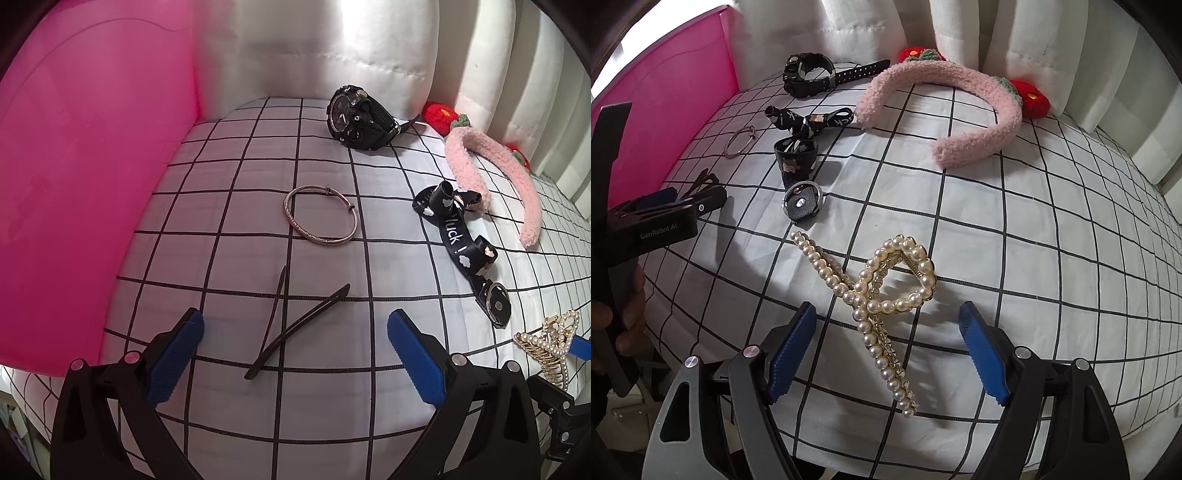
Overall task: Organize jewelry
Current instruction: 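Close the left gripper on the black hair pins while the right gripper grasps the pearl claw clip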
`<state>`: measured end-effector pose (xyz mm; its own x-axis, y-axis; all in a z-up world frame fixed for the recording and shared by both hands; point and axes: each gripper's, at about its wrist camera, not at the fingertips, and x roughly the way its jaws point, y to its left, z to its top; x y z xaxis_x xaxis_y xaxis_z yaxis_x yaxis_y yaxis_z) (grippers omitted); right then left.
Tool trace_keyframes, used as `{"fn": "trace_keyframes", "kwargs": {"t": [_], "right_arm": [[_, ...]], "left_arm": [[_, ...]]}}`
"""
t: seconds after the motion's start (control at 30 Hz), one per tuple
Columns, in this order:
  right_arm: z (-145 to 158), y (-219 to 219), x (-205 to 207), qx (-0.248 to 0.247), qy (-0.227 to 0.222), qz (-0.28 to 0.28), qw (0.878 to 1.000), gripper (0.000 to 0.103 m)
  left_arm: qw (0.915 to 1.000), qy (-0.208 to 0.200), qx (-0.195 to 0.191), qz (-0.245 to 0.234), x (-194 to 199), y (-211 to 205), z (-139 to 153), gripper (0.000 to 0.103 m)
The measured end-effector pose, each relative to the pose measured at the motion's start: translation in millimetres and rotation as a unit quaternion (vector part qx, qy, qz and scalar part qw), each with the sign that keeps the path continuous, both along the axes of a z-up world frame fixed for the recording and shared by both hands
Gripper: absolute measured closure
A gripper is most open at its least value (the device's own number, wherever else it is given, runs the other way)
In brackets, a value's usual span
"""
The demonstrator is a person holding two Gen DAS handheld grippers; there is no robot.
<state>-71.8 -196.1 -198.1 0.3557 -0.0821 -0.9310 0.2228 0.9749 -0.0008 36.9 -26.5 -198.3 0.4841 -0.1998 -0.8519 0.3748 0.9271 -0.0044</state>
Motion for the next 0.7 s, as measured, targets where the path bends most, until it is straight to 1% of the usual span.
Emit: {"fn": "trace_keyframes", "kwargs": {"t": [0.2, 0.43, 0.53, 0.6, 0.63, 0.7], "right_arm": [[-2.3, 0.6, 1.9, -0.013, -0.007, 0.004, 1.000, 0.025], [-4.5, 3.7, 4.9, -0.015, -0.022, 0.007, 1.000, 0.025], [-4.6, 4.1, 5.5, -0.014, -0.025, 0.009, 1.000, 0.026], [-4.0, 4.9, 3.0, -0.014, -0.026, 0.010, 1.000, 0.027], [-3.5, 5.6, 3.0, -0.013, -0.027, 0.012, 0.999, 0.029], [-1.4, 8.1, -0.6, -0.015, -0.029, 0.018, 0.999, 0.033]], "left_arm": [[1.0000, -0.007, -0.003, 0.000, -1.1, 0.5, -0.2, 0.005], [0.9998, -0.017, -0.007, -0.002, -4.4, 2.5, 0.6, 0.006], [0.9998, -0.018, -0.009, -0.001, -4.9, 2.7, 1.7, 0.007], [0.9998, -0.019, -0.010, -0.002, -5.2, 2.6, 2.8, 0.012], [0.9997, -0.020, -0.011, -0.003, -6.0, 3.0, 3.5, 0.013], [0.9996, -0.025, -0.012, -0.004, -7.6, 3.7, 5.3, 0.023]]}}
